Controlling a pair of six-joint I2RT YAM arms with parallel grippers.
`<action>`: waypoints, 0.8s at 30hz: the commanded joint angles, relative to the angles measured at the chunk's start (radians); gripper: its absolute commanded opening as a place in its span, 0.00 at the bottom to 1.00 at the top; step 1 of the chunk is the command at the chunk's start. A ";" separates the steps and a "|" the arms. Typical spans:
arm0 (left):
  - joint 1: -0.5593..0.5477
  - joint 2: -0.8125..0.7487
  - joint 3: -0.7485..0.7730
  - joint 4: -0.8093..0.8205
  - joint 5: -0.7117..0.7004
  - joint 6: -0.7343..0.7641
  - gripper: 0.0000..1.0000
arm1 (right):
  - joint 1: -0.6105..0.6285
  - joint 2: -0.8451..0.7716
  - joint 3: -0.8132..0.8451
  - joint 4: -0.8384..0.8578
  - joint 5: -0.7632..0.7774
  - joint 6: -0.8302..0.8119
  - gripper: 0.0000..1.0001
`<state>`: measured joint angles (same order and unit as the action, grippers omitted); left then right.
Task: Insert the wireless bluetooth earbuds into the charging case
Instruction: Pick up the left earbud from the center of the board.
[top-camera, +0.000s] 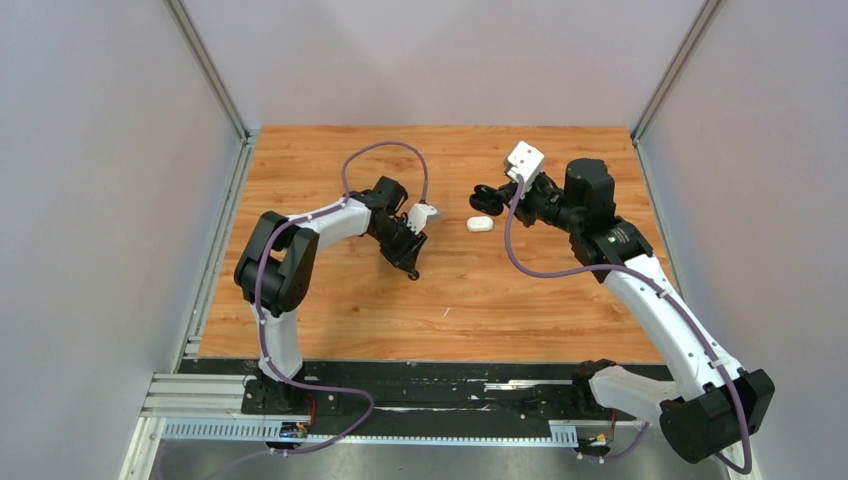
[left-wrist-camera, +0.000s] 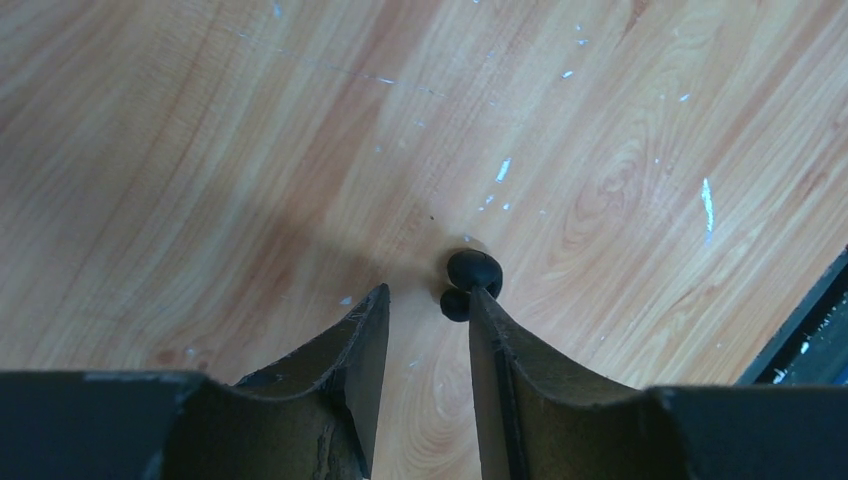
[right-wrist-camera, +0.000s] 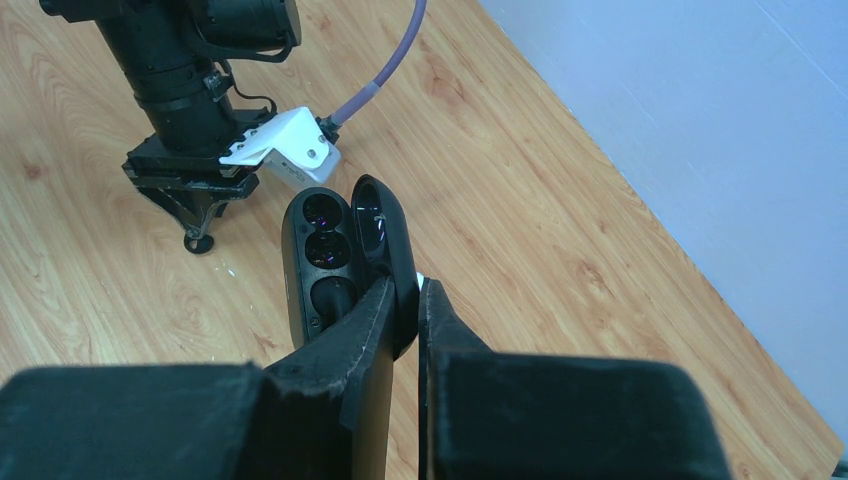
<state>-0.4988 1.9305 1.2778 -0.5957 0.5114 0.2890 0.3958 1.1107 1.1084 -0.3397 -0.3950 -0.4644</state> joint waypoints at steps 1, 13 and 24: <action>-0.001 0.001 0.016 0.030 -0.092 -0.010 0.43 | -0.003 -0.015 0.001 0.030 -0.016 0.020 0.00; -0.010 -0.304 -0.209 0.259 0.138 0.059 0.48 | -0.003 -0.018 -0.005 0.032 -0.016 0.020 0.00; -0.074 -0.289 -0.276 0.302 0.152 0.074 0.51 | -0.003 -0.027 -0.011 0.032 -0.010 0.023 0.00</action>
<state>-0.5518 1.6413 1.0172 -0.3511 0.6254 0.3279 0.3958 1.1107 1.0985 -0.3397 -0.3954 -0.4637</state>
